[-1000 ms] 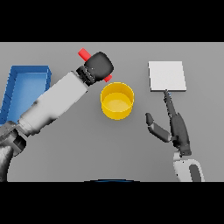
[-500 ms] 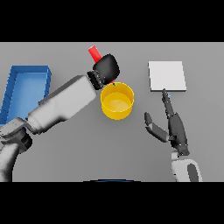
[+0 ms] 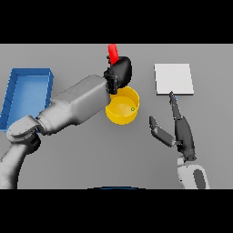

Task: Pick up the red beaker and tilt it to pour out 1 green nut into yellow bowl. Pick up the yellow bowl and place it on the metallic measuring scale.

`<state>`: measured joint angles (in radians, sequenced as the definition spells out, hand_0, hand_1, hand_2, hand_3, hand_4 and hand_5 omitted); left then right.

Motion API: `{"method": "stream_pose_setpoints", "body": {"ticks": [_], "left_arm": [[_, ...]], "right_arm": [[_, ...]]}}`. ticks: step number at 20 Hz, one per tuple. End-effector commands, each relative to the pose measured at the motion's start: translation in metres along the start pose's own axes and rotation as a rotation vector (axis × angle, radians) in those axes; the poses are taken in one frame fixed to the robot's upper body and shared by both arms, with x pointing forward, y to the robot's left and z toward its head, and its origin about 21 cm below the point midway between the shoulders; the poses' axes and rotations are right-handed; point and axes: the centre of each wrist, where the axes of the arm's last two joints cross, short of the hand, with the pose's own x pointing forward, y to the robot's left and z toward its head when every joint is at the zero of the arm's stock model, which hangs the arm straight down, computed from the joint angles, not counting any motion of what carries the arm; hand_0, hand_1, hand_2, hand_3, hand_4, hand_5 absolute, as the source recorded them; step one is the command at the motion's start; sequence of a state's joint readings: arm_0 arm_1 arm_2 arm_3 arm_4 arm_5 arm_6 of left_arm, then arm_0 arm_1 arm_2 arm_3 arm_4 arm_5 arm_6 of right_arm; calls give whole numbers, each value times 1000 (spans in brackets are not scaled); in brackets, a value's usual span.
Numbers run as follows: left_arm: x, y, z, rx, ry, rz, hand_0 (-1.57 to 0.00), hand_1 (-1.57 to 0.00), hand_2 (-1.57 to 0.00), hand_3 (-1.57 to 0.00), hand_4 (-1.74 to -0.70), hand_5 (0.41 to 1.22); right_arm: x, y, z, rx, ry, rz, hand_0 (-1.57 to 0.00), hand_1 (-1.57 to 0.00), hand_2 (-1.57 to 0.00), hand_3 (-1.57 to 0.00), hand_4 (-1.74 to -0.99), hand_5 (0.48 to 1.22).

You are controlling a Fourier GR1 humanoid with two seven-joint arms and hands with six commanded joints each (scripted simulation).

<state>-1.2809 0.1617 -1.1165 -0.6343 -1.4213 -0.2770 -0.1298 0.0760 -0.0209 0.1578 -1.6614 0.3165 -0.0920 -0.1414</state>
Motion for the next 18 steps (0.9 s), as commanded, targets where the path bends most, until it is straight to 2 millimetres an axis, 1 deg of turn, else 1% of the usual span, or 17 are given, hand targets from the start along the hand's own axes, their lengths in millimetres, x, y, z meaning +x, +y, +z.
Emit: {"method": "stream_pose_setpoints", "body": {"ticks": [1,2,3,4,5,6,8,9,10,11,12,13,14,15,18], "left_arm": [[0,7,0,-4,-1,-27,-1571,-1571,-1571,-1571,-1732,1221],[1,13,-1,-4,9,-36,-1571,-1571,-1571,-1571,-1728,1221],[0,12,-2,-7,1,-58,-1571,-1571,-1571,-1571,-1728,1221],[-6,13,-1,-25,1,-62,-1571,-1571,-1571,-1571,-1728,1221],[-15,10,2,9,1,-57,-1571,-1571,-1571,-1571,-1729,1221],[-27,16,4,33,13,-31,-1571,-1571,-1571,-1571,-1726,1221],[-59,21,10,20,82,-25,-1571,-1571,-1571,-1571,-1725,1221],[-76,22,15,20,103,6,-1571,-1571,-1571,-1571,-1726,1221],[-85,20,18,26,116,49,-1571,-1571,-1571,-1571,-1728,1221],[-101,17,23,25,159,103,-1571,-1571,-1571,-1263,-1731,1221],[-113,15,27,20,191,136,-1571,-1571,-1571,-1023,-1733,1221],[-129,3,34,46,214,199,-1571,-1571,-1571,-1132,-1731,1221],[-142,-4,39,42,229,262,-1571,-1571,-1571,-1220,-1727,1221],[-157,-9,46,33,267,365,-1571,-1571,-1571,-1290,-1729,1221],[-192,-38,69,29,421,649,-1571,-1571,-1571,-1427,-1735,1221]], "right_arm": [[0,1,-2,5,-5,-14,1,1,1,1,-1051,677],[1,3,0,4,-17,-10,1,1,1,1,-1047,681],[5,3,-1,5,-25,-4,1,1,1,1,-1041,683],[3,2,1,4,-16,-1,1,1,1,1,-1035,685],[3,2,2,7,-15,4,1,1,1,1,-1027,686],[5,2,2,9,-18,-4,1,1,1,1,-1035,684],[5,4,2,1,-15,-1,1,1,1,1,-1030,683],[4,3,0,7,-9,10,1,1,1,1,-1030,682],[4,2,-1,2,-11,22,1,1,1,1,-1023,682],[3,0,-1,1,-13,24,1,1,1,1,-1024,681],[4,1,-2,4,-19,20,1,1,1,1,-1028,680],[3,-1,-1,7,-15,22,1,1,1,1,-1018,680],[3,0,-1,9,-9,2,1,1,1,1,-1009,676],[3,2,-1,12,-27,4,1,1,1,1,-1001,683],[2,3,1,8,-33,9,1,1,1,1,-990,672]]}}
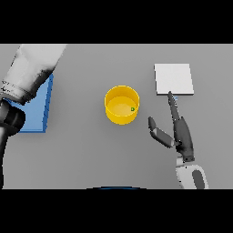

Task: Pick up the red beaker and tilt it to pour out 1 green nut into yellow bowl. Pick up the yellow bowl and place it on the metallic measuring scale.

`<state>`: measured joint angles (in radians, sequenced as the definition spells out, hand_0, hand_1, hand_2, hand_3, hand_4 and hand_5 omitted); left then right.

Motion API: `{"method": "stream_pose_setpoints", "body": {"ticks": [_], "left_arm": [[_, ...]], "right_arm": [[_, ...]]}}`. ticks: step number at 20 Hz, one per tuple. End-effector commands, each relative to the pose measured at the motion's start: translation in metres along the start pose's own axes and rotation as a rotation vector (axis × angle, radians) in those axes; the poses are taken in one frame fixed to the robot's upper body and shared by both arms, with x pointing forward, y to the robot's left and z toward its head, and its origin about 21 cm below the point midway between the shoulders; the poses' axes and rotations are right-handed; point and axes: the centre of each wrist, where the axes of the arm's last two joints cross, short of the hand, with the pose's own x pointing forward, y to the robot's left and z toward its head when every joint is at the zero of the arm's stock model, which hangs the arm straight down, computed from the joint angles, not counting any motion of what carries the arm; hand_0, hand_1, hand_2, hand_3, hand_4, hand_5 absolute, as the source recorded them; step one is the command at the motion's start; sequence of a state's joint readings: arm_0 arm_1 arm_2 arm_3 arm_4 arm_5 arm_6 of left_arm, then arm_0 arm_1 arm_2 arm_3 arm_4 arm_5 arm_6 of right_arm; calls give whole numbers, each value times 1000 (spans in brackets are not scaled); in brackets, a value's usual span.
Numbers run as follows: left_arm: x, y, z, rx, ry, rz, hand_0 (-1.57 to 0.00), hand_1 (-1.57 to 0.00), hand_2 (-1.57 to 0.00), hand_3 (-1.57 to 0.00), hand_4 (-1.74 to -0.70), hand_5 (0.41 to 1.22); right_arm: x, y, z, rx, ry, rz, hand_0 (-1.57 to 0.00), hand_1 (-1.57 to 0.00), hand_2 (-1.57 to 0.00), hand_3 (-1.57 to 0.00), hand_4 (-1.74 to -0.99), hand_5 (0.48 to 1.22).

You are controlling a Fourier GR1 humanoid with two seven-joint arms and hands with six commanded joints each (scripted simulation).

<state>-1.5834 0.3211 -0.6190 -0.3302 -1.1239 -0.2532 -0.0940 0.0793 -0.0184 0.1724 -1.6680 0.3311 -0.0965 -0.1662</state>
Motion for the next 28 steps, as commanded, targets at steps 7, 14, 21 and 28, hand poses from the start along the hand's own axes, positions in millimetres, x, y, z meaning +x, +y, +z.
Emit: {"method": "stream_pose_setpoints", "body": {"ticks": [7,14,21,28], "left_arm": [[-104,-89,33,52,365,612,-1571,-1571,-1571,-1435,-1740,1221],[-127,-194,72,61,700,1048,-1571,-1571,-1571,-1459,-1741,1221],[-97,-252,99,52,865,1304,-1571,-1571,-1571,-1464,-1741,1221],[-53,-278,131,86,896,1416,-1571,-1571,-1571,-1497,-1741,1221]], "right_arm": [[-2,2,-2,10,17,-64,1,1,1,1,-1012,659],[2,2,-3,6,17,-15,1,1,1,1,-1048,652],[1,0,-4,13,15,26,1,1,1,1,-1035,650],[1,2,-2,19,10,5,1,1,1,1,-1005,647]]}}
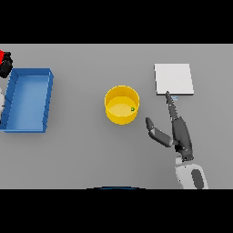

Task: Pick up the red beaker and tilt it to pour out 1 green nut into yellow bowl. Pick up the yellow bowl and place it on the metallic measuring scale.

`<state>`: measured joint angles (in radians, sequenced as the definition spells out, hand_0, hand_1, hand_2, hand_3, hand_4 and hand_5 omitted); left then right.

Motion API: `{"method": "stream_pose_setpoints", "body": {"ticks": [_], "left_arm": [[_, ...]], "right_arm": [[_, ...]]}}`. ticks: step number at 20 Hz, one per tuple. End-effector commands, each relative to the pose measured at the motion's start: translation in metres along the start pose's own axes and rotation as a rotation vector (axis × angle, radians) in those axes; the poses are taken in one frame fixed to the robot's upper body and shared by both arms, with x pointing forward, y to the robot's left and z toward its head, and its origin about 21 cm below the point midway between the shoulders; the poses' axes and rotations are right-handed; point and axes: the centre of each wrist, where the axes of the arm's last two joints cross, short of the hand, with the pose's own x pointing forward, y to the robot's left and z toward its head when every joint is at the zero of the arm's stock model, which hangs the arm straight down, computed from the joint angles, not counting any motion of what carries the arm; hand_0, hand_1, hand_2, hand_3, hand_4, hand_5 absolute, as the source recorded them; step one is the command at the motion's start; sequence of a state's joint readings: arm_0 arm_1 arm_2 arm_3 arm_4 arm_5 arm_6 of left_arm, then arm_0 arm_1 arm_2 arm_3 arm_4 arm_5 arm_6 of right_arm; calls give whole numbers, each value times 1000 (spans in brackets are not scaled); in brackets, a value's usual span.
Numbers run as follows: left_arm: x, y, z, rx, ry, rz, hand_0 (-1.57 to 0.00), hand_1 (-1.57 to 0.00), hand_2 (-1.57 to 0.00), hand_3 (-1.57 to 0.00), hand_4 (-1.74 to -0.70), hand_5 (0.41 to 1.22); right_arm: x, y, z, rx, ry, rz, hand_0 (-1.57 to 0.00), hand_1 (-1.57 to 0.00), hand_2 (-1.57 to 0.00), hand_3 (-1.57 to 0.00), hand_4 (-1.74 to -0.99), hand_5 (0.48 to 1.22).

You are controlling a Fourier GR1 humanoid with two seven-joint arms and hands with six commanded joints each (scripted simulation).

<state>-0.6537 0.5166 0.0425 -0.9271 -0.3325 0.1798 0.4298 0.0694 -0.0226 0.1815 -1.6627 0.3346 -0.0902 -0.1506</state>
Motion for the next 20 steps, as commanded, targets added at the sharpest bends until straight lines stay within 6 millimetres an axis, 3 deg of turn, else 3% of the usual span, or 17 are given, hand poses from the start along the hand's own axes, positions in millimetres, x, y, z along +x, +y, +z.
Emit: {"method": "stream_pose_setpoints", "body": {"ticks": [1,5,8,9,12,14,15,17,20], "left_arm": [[-6,-6,5,-8,2,8,-1571,-1571,-1571,-1512,-1741,1221],[-17,-15,21,-22,56,56,-1571,-1571,-1571,-1547,-1741,1123],[-20,-16,29,-18,42,9,-1571,-1571,-1571,-1559,-1713,991],[-23,-18,31,-26,46,-6,-1571,-1571,-1571,-1561,-1645,941],[-30,-19,39,-41,53,-37,-1571,-1543,-1501,-1470,-1275,810],[-32,-15,41,-59,44,-45,-1393,-1215,-1209,-1136,-1068,749],[-29,-14,41,-64,41,-47,-1207,-995,-1020,-952,-1002,720],[-31,-13,42,-94,53,-77,-772,-637,-652,-614,-920,677],[-35,-21,40,-139,37,-141,-395,-325,-334,-314,-836,657]], "right_arm": [[-1,-3,0,-2,9,-1,1,1,1,1,-1004,648],[-5,-3,1,-2,7,-5,1,1,1,1,-1010,650],[-6,-3,-1,-5,17,8,1,1,1,1,-1017,638],[-5,-2,0,-10,17,8,1,1,1,1,-1021,636],[-5,-6,1,-14,8,6,1,1,1,1,-1012,634],[-5,-3,3,-11,2,-9,1,1,1,1,-1007,635],[-4,-2,2,-15,7,-13,1,1,1,1,-1004,636],[-3,-3,4,-10,10,-16,1,1,1,1,-1005,634],[-3,0,5,-7,0,-4,1,1,1,1,-1011,639]]}}
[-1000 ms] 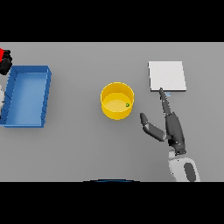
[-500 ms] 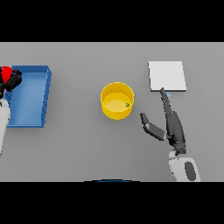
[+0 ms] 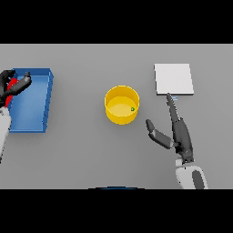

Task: Pick up the red beaker and tilt it to pour out 1 green nut into yellow bowl. Pick up the yellow bowl and place it on the metallic measuring scale.

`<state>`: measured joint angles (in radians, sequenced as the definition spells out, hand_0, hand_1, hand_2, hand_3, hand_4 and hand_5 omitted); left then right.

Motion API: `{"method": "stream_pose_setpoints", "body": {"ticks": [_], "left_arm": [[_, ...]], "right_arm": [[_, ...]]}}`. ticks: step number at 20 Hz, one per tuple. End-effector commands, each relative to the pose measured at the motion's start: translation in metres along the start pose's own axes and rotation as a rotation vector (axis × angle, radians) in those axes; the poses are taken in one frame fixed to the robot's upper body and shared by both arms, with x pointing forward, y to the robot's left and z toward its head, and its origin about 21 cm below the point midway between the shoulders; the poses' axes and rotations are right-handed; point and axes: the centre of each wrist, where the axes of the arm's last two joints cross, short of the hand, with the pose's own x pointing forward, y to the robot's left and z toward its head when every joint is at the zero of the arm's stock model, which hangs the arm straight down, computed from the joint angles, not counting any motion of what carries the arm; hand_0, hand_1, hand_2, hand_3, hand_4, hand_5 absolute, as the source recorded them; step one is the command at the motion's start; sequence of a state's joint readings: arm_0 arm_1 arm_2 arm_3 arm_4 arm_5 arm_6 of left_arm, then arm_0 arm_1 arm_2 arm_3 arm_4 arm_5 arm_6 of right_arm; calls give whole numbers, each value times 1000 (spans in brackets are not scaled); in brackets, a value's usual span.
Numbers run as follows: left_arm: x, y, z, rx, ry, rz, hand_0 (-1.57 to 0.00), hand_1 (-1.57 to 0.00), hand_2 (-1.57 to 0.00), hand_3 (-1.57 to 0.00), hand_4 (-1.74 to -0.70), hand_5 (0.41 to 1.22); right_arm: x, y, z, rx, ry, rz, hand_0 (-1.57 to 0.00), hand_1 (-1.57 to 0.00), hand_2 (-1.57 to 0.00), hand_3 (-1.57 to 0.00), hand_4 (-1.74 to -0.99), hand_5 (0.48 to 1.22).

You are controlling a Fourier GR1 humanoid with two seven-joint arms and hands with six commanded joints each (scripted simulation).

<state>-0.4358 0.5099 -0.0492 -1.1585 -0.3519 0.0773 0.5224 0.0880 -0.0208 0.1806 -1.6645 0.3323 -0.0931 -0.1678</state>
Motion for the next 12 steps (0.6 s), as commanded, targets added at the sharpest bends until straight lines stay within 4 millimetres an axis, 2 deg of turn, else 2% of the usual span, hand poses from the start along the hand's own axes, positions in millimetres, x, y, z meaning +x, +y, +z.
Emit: {"method": "stream_pose_setpoints", "body": {"ticks": [1,6,8,10,12], "left_arm": [[-2,-2,0,-8,-6,-8,-316,-260,-267,-251,-822,657],[-4,2,-5,21,-45,1,-103,-85,-87,-82,-782,651],[-2,0,-2,28,-70,1,-65,-54,-55,-52,-763,657],[2,0,-1,25,-88,10,-41,-34,-35,-33,-750,661],[-1,0,0,20,-97,11,-26,-21,-22,-21,-743,664]], "right_arm": [[0,-1,-1,0,0,3,1,1,1,1,-1009,639],[1,-2,-6,28,41,59,1,1,1,1,-1020,640],[3,-10,-20,138,9,109,1,1,1,1,-1005,669],[15,-21,-38,267,-29,270,1,1,1,1,-1044,679],[24,-19,-51,377,-42,396,1,1,1,1,-1094,677]]}}
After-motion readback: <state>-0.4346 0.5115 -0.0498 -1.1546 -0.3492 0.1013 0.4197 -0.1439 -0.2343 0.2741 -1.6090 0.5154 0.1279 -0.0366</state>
